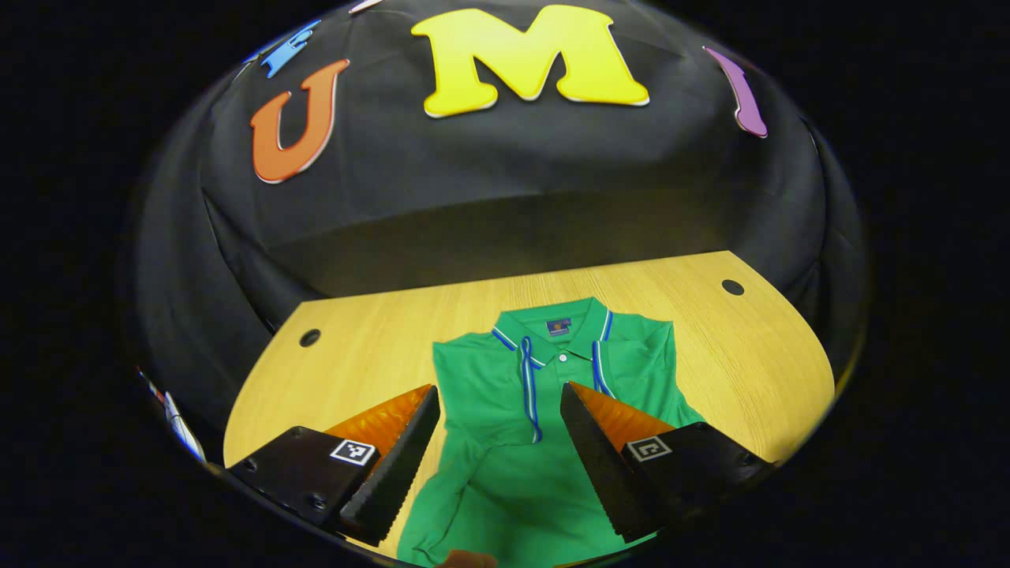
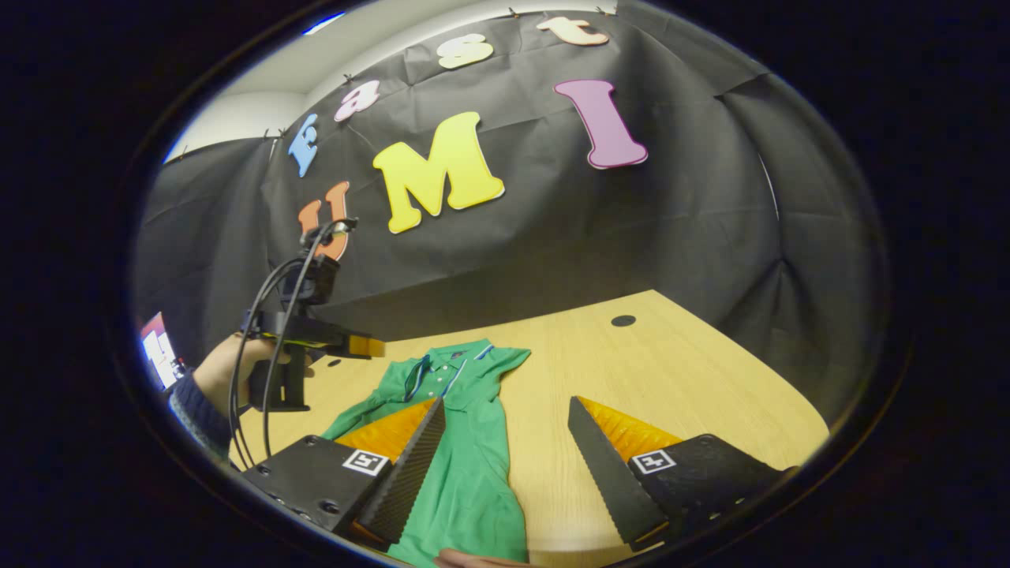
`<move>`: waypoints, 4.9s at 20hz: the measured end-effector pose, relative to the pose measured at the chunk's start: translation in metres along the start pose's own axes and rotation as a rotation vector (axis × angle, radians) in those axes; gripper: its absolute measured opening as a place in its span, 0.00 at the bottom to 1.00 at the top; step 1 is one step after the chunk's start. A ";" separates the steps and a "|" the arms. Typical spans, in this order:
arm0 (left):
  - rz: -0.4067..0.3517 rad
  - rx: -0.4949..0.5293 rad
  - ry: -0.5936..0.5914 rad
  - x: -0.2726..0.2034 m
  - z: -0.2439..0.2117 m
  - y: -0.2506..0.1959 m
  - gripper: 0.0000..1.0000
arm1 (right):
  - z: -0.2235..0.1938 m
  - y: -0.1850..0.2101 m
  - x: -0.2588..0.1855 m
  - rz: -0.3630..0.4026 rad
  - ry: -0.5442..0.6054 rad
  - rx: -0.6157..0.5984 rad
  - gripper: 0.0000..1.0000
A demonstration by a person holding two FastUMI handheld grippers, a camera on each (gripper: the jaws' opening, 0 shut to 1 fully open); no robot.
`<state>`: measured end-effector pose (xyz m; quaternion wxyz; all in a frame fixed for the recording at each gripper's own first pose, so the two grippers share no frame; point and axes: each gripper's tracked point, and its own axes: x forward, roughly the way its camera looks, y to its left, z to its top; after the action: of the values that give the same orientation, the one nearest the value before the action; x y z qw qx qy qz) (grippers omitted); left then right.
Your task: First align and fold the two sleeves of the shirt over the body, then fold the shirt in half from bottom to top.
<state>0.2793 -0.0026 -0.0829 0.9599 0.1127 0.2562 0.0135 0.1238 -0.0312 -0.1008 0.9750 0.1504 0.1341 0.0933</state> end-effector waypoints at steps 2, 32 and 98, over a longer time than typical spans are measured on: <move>0.012 -0.001 -0.066 -0.033 0.003 0.007 0.99 | 0.002 0.006 -0.006 0.001 -0.004 -0.013 0.96; -0.028 -0.194 -0.016 -0.186 -0.271 0.075 1.00 | -0.123 0.001 -0.097 -0.124 0.121 -0.234 0.96; -0.078 -0.076 -0.450 0.003 0.065 0.076 0.03 | 0.111 0.062 0.175 -0.099 -0.145 -0.280 0.00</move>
<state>0.3168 0.0578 -0.0127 0.9962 0.0667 0.0393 -0.0395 0.3132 0.0365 -0.0197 0.9970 0.0126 0.0565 0.0519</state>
